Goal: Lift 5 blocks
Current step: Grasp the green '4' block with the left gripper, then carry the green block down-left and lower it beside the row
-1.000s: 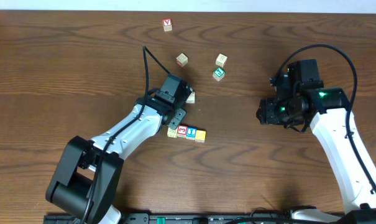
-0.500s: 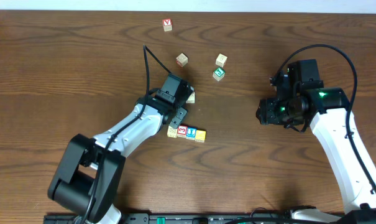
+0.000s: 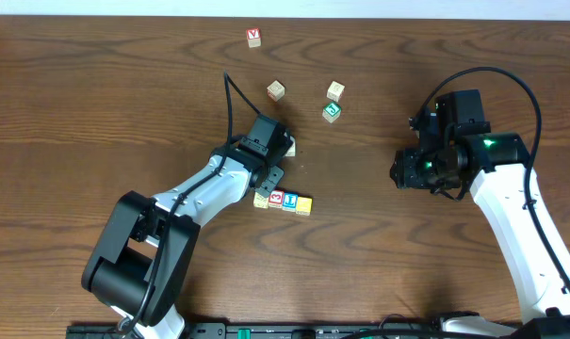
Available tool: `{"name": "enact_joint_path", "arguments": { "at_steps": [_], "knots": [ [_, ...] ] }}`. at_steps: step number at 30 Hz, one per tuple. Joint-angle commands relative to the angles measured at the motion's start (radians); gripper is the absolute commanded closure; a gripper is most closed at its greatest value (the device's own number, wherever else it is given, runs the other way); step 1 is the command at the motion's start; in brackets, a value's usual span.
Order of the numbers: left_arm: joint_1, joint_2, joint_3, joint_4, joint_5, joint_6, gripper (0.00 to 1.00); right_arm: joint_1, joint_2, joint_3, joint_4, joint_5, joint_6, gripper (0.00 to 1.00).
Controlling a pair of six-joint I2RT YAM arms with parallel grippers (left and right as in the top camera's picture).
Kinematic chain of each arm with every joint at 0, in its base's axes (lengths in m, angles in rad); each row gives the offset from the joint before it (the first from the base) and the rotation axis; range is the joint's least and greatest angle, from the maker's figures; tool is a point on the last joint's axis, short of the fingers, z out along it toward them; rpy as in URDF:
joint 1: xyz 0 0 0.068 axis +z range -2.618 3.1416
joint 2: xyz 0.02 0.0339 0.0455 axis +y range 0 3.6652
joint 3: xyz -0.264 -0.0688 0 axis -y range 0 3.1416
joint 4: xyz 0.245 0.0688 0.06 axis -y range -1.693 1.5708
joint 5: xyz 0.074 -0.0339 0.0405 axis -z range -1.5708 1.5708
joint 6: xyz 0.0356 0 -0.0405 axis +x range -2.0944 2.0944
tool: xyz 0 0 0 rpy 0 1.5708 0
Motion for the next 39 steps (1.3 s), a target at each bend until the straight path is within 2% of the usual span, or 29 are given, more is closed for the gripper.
{"name": "enact_joint_path", "arguments": {
  "at_steps": [1,12,16,18,22,26,29,34,38,39],
  "knots": [
    [0.000,0.005,0.023,0.008,-0.002,0.001,0.53,-0.008,0.005,-0.002,0.002,0.003,-0.008,0.50],
    [0.000,0.005,0.023,0.030,-0.006,0.002,0.48,-0.008,0.005,-0.003,0.002,0.003,-0.008,0.49],
    [0.000,0.005,0.023,0.029,-0.006,0.002,0.59,-0.008,0.005,-0.003,0.002,0.003,-0.008,0.49],
    [0.000,0.005,0.023,0.029,-0.006,0.001,0.60,-0.008,0.005,-0.003,0.002,0.003,-0.008,0.48],
    [0.000,0.005,0.023,0.028,-0.006,0.000,0.70,-0.008,0.005,-0.003,0.002,0.008,-0.008,0.48],
    [0.000,0.002,0.023,0.021,-0.020,-0.008,0.71,-0.008,0.005,-0.003,0.002,0.025,-0.008,0.48],
    [0.000,-0.017,0.023,0.002,-0.099,-0.068,0.81,-0.008,0.005,-0.003,0.002,0.025,-0.008,0.48],
    [0.004,-0.097,0.023,-0.035,-0.138,-0.095,0.81,-0.008,0.005,-0.003,0.002,0.025,-0.008,0.48],
    [0.031,-0.193,0.023,-0.062,-0.138,-0.208,0.92,-0.008,0.005,-0.003,0.000,0.025,-0.007,0.49],
    [0.043,-0.222,0.023,-0.074,-0.138,-0.244,0.92,-0.008,0.005,-0.003,-0.002,0.025,-0.007,0.49]
  ]
}}
